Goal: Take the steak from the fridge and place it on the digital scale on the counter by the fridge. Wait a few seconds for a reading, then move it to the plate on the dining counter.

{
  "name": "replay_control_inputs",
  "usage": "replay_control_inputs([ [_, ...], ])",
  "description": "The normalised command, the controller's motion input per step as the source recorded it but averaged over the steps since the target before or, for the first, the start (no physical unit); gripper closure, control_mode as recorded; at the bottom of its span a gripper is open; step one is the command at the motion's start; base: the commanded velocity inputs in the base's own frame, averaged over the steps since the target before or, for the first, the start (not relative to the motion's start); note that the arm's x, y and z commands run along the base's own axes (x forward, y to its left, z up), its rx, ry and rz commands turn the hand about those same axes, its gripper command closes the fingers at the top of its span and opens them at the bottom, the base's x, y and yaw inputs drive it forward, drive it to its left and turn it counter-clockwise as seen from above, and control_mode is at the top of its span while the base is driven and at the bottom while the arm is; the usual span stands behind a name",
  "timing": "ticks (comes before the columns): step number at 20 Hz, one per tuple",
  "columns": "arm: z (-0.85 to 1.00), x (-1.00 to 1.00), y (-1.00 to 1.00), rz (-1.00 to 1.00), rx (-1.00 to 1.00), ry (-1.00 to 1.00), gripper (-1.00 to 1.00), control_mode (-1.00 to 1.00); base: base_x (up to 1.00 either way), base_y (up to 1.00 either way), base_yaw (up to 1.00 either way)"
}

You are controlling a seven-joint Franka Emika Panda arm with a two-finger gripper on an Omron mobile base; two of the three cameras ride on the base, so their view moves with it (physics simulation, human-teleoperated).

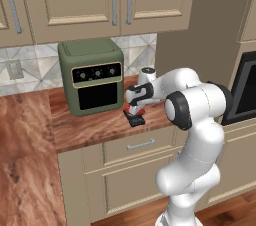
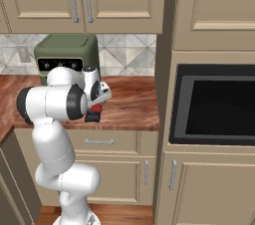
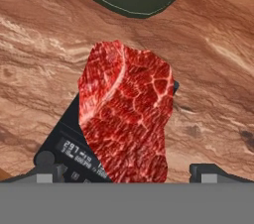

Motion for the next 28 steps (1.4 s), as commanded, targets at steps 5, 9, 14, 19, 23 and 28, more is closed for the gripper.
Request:
replay_control_inputs([
  [5,0.00,0.00,0.00,0.00,0.00,0.00,-1.00,-1.00,0.00,0.00,0.00],
  [9,0.00,0.00,0.00,0.00,0.00,0.00,-1.00,-1.00,0.00,0.00,0.00],
  [14,0.00,0.00,0.00,0.00,0.00,0.00,-1.00,-1.00,0.00,0.00,0.00],
  [19,0.00,0.00,0.00,0.00,0.00,0.00,-1.00,-1.00,0.00,0.00,0.00],
  [23,0.00,0.00,0.00,0.00,0.00,0.00,-1.00,-1.00,0.00,0.00,0.00],
  [28,-0.01,0.00,0.00,0.00,0.00,0.00,-1.00,-1.00,0.00,0.00,0.00],
])
